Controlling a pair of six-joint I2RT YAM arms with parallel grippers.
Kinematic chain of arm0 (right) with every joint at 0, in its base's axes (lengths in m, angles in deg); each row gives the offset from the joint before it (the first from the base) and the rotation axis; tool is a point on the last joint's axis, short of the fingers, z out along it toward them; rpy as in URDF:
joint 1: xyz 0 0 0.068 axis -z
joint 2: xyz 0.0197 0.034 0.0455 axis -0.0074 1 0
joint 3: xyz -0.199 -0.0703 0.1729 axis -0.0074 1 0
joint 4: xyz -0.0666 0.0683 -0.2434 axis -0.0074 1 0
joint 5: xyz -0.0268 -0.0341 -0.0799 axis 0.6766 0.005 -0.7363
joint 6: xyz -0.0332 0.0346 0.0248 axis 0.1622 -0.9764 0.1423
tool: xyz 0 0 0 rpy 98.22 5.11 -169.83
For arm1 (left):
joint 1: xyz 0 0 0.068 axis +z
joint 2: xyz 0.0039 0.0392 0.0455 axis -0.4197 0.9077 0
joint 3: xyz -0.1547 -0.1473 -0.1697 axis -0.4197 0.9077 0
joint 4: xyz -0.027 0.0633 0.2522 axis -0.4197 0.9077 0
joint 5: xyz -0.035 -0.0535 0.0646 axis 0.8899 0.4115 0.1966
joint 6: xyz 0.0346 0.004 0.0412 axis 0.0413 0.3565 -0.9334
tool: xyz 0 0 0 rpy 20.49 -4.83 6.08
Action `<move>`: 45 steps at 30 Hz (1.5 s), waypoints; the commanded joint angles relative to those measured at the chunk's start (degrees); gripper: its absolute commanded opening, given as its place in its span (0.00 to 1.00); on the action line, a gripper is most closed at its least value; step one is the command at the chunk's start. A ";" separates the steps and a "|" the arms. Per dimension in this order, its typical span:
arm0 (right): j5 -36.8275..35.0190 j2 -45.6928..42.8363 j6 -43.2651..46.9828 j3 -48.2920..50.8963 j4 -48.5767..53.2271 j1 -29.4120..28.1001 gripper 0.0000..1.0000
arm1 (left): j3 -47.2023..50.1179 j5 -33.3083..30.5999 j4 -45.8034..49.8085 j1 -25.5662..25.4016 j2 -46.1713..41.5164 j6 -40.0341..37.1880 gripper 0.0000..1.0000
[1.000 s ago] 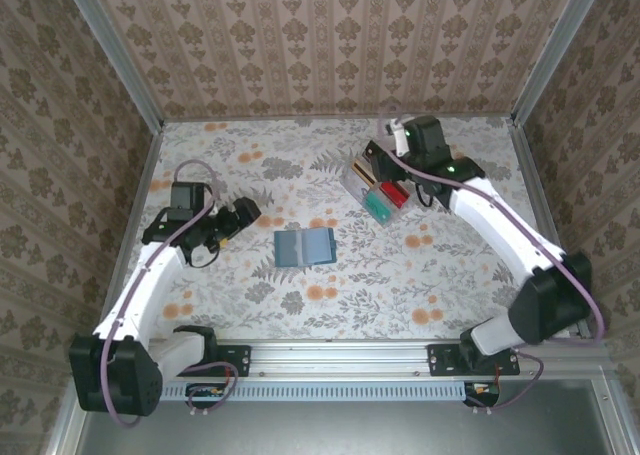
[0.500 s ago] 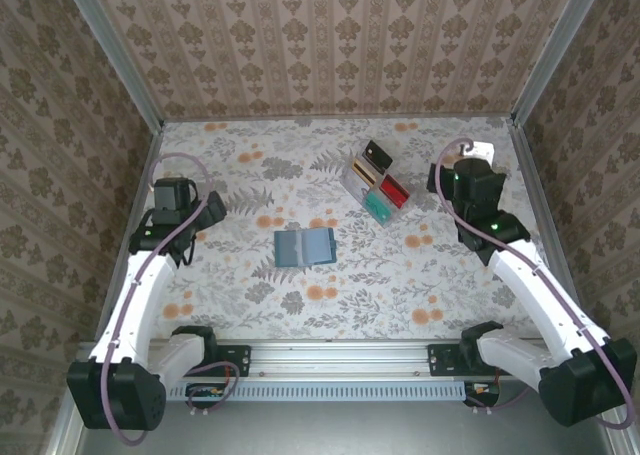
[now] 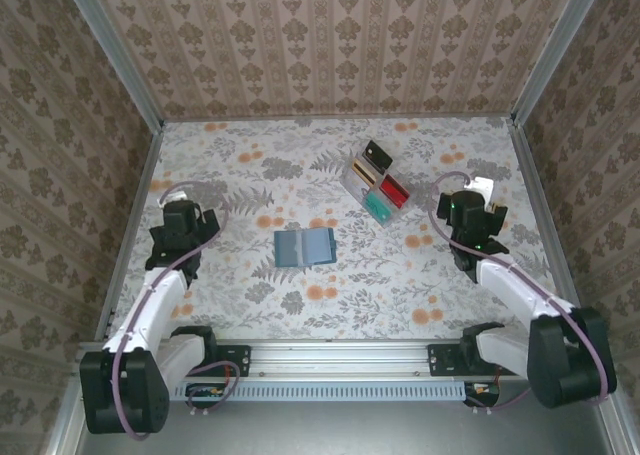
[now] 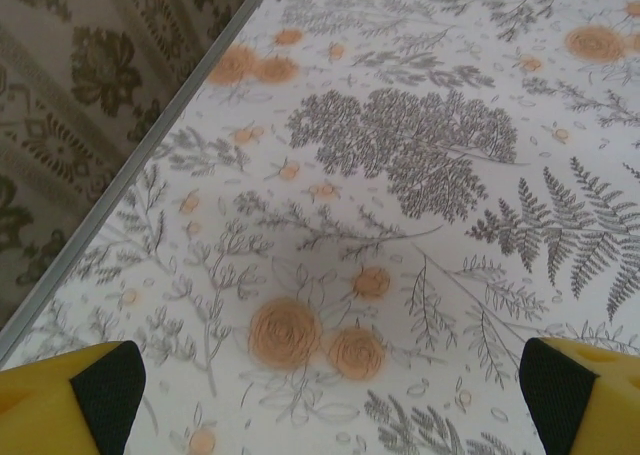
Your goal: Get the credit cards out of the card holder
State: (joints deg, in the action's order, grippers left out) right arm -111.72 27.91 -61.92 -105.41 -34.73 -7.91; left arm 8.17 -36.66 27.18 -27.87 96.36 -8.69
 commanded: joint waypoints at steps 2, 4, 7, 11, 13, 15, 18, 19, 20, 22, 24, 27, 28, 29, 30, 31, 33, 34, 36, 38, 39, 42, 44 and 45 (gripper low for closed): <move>0.91 5.34 4.55 2.84 -16.37 0.18 1.00 | 4.91 3.01 -19.62 0.23 3.30 -7.69 1.00; 2.71 6.69 5.17 3.82 -19.94 0.38 1.00 | 7.35 5.01 -25.63 0.24 4.86 -9.59 1.00; 7.03 7.97 5.51 5.00 -24.86 1.38 1.00 | 10.19 8.16 -35.00 0.33 7.62 -11.21 1.00; 13.20 9.39 5.16 6.05 -29.02 3.77 1.00 | 10.54 13.07 -42.50 0.34 12.94 -13.83 1.00; 15.78 10.45 5.32 6.67 -31.53 4.38 1.00 | 10.56 14.44 -46.17 0.51 15.94 -14.78 1.00; 16.71 13.13 5.69 7.03 -33.50 4.41 1.00 | 10.37 15.25 -49.56 0.69 19.13 -14.59 1.00; 17.82 15.14 5.90 7.34 -36.09 4.38 1.00 | 9.31 17.89 -52.42 1.15 22.77 -15.00 1.00; 18.27 15.33 6.04 7.34 -36.15 4.41 1.00 | 8.37 19.14 -50.90 1.28 23.30 -15.09 1.00; 18.63 15.76 6.18 7.49 -36.64 4.38 1.00 | 7.95 20.29 -50.76 1.68 23.97 -15.17 1.00; 19.21 17.61 6.47 7.77 -38.67 4.38 1.00 | 7.70 21.63 -51.27 2.32 25.11 -14.79 1.00; 18.94 19.06 6.84 6.79 -39.23 4.30 1.00 | 7.99 22.04 -52.91 2.80 26.42 -14.43 1.00; 18.50 18.81 6.37 5.80 -36.27 4.30 1.00 | 7.33 22.36 -54.11 2.88 29.03 -14.66 1.00; 18.31 18.87 6.21 5.76 -36.39 4.30 1.00 | 7.00 22.41 -54.33 2.88 29.98 -14.78 1.00; 18.21 19.01 6.19 5.61 -36.09 4.30 1.00 | 6.62 22.02 -54.28 2.87 30.87 -14.47 1.00; 18.17 18.91 6.01 5.50 -35.74 4.38 1.00 | 6.64 21.45 -55.10 2.90 31.71 -14.35 1.00; 18.06 19.09 5.93 5.41 -35.73 4.47 1.00 | 6.48 20.72 -54.84 2.89 31.62 -13.84 1.00; 18.42 18.99 5.52 5.23 -35.26 4.86 1.00 | 5.56 18.68 -53.05 2.90 31.70 -13.18 1.00; 18.65 18.94 5.35 5.14 -35.08 5.06 1.00 | 4.84 17.39 -51.74 2.79 31.80 -12.85 1.00; 18.77 18.99 5.30 5.14 -35.08 5.09 1.00 | 4.79 16.60 -51.54 2.44 31.75 -13.06 1.00; 18.82 18.97 5.30 5.14 -35.08 5.11 1.00 | 4.74 16.10 -51.18 2.23 31.62 -13.07 1.00; 18.83 18.95 5.32 5.14 -35.08 5.10 1.00 | 4.75 15.67 -51.46 1.93 31.67 -13.38 1.00; 18.82 18.92 5.32 5.14 -35.08 5.17 1.00 | 4.30 17.00 -50.47 1.75 31.70 -13.95 1.00; 18.83 18.90 5.27 5.10 -35.08 5.11 1.00 | 4.35 17.06 -50.56 1.74 31.67 -14.08 1.00; 18.78 18.90 5.28 5.14 -35.08 5.15 1.00 | 4.41 16.84 -50.57 1.61 31.70 -14.21 1.00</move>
State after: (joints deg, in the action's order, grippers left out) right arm -93.82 46.38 -56.19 -98.98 -69.52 -3.04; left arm 13.81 -19.35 -23.62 -25.90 127.81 -22.46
